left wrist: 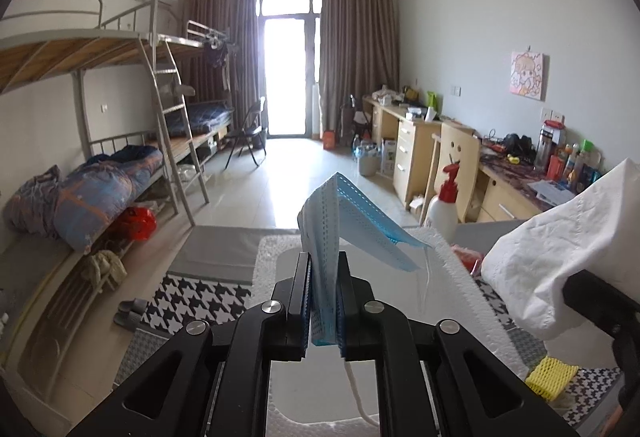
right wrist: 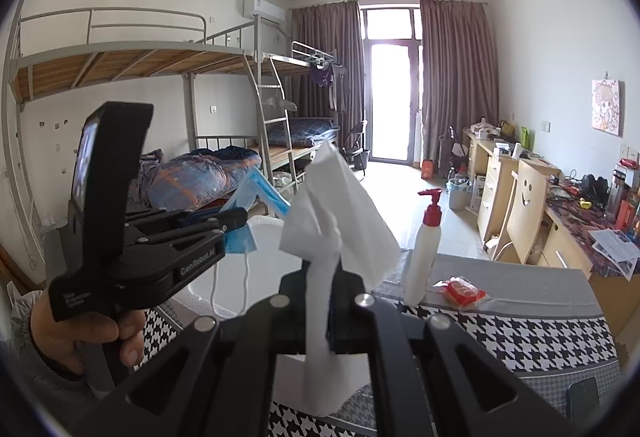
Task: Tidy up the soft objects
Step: 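Lower the left tool over the white foam box and open it, dropping the mask, then move the right tool over the foam box and open it, releasing the tissue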
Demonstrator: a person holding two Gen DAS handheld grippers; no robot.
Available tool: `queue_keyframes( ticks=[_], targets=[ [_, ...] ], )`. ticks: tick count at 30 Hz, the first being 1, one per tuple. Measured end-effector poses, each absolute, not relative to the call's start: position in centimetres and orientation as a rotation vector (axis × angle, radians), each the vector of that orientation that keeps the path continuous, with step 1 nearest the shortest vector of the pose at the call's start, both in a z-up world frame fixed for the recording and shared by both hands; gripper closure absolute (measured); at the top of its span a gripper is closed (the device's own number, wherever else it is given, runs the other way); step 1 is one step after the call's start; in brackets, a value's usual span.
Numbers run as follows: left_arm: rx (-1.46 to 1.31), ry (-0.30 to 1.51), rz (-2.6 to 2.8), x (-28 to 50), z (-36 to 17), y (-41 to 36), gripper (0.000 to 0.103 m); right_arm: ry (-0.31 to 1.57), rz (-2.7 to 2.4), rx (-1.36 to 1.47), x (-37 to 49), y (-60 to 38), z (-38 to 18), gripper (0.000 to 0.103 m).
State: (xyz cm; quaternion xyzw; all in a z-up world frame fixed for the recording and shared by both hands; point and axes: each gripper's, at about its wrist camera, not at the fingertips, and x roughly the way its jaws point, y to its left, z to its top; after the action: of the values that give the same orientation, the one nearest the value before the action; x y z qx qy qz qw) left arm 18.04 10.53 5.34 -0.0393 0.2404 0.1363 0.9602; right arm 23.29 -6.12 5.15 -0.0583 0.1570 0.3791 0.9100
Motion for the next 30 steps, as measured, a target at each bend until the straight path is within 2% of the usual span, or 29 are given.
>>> queue_keyframes(
  ticks=[1,2,3,4,5,6,8,11,30],
  targets=[
    [-0.085,0.496,0.27,18.2,5.2,10.6,0.086,0.326,0.783,-0.121,23.1,-6.2,5.2,0.096],
    [-0.089,0.503,0.265,18.3,5.1,10.7,0.078,0.33,0.785,-0.122,23.1,-6.1,5.2,0.096],
    [-0.09,0.506,0.264,18.3,5.0,10.8,0.062,0.332,0.784,-0.124,23.2,-6.0,5.1,0.096],
    [-0.093,0.508,0.265,18.3,5.0,10.9,0.052,0.333,0.783,-0.126,23.1,-5.9,5.1,0.096],
    [-0.102,0.505,0.267,18.3,4.9,11.1,0.035,0.334,0.782,-0.128,23.1,-5.8,5.1,0.096],
    [-0.111,0.497,0.271,18.2,4.9,11.3,0.027,0.335,0.781,-0.13,23.1,-5.7,5.1,0.096],
    [-0.121,0.486,0.278,17.9,5.0,11.7,0.02,0.338,0.779,-0.133,23.1,-5.6,5.1,0.096],
    [-0.129,0.457,0.3,17.4,5.3,12.3,0.003,0.341,0.779,-0.134,23.2,-5.5,5.0,0.096],
    [-0.106,0.357,0.356,13.9,5.4,14.0,0.001,0.395,0.824,-0.14,24.0,-3.0,5.1,0.096]
  ],
)
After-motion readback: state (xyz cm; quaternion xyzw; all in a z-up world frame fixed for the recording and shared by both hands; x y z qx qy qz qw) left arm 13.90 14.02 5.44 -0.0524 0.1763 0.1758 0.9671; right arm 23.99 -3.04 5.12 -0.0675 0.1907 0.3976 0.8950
